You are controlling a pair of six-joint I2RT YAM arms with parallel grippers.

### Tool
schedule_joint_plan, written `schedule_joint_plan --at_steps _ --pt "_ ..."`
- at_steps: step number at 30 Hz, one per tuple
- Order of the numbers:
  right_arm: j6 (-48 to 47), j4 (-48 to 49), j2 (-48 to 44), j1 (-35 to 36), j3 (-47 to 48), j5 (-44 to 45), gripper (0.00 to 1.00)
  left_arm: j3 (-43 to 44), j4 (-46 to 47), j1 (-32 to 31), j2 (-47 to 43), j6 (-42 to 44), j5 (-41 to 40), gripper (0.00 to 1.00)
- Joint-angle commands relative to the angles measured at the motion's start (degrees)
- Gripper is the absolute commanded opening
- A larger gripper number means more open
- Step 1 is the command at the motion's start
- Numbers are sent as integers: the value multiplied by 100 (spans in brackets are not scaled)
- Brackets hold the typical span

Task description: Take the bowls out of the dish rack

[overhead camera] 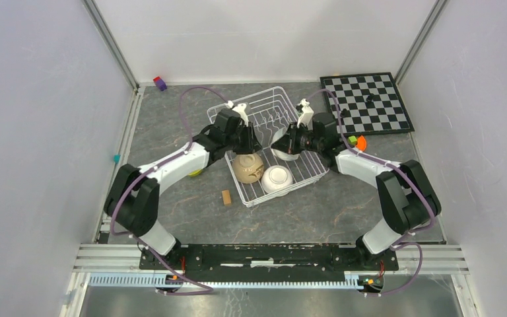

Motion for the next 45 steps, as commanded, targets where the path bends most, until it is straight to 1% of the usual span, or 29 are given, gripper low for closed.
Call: schedule_joint_plan --at_steps 1,2,3,5,7,9,12,16,17,18,20,22,23,25,27,29,31,34,36,39,42,45 --pt "26 858 -118 13 80 -539 0 -177 13 -23 -704 249 -424 36" --pt "-17 842 -144 25 123 -608 0 -245 51 -19 -846 200 -507 40" --pt "-94 803 -186 32 185 -652 0 -361 103 -21 -956 138 -621 48" --pt "-359 547 -291 97 321 -648 0 -622 213 -21 -1307 12 -905 60" --pt "-759 113 -429 228 508 -515 0 -948 283 -21 -1738 -81 -1295 68" --pt "-1207 -292 -610 395 626 -260 0 -1220 154 -18 -2255 -125 -1759 74" --pt "-1690 -480 -950 650 592 53 0 -1548 -250 2 -3040 -267 -2459 80" --pt "-2050 -677 -1410 820 527 424 0 -1880 -715 17 -3759 -546 -2646 81" --pt "-2142 -785 -1486 823 551 681 0 -1951 -814 22 -3893 -648 -2653 82" --pt "-2250 -973 -1589 827 610 950 0 -2025 -894 19 -3989 -749 -2675 85" --pt "-2467 -1349 -1723 827 764 1788 0 -2150 -950 23 -4145 -896 -2656 90" --pt "-2620 -1634 -1801 826 894 2700 0 -2247 -946 19 -4208 -1041 -2610 99" --pt "-2656 -1810 -1804 815 977 3264 0 -2271 -946 23 -4197 -1146 -2614 100" --pt "-2638 -2142 -1735 776 1195 4041 0 -2161 -1316 14 -4094 -1583 -2902 100" --pt "-2745 -2318 -1620 700 1374 4323 0 -2037 -1590 22 -3944 -1795 -3048 100" --pt "-2786 -2453 -1446 612 1565 4564 0 -1995 -1559 20 -3785 -1809 -2943 100" --pt "-2766 -2614 -1178 436 1810 4578 0 -1985 -1379 19 -3589 -1663 -2621 100" --pt "-2711 -2935 -746 175 2261 4453 0 -1978 -1140 22 -3285 -1506 -2115 100" --pt "-2739 -3077 -544 19 2478 4259 0 -1970 -1045 22 -3128 -1506 -2069 99" --pt "-2872 -3104 -466 -26 2526 4065 0 -1960 -925 21 -2910 -1502 -2125 96" --pt "-3074 -3034 -565 -30 2410 3592 0 -1872 -812 23 -2620 -1432 -2076 90" --pt "-3107 -2991 -795 -21 2254 2975 0 -1705 -723 23 -2265 -1418 -2051 78"
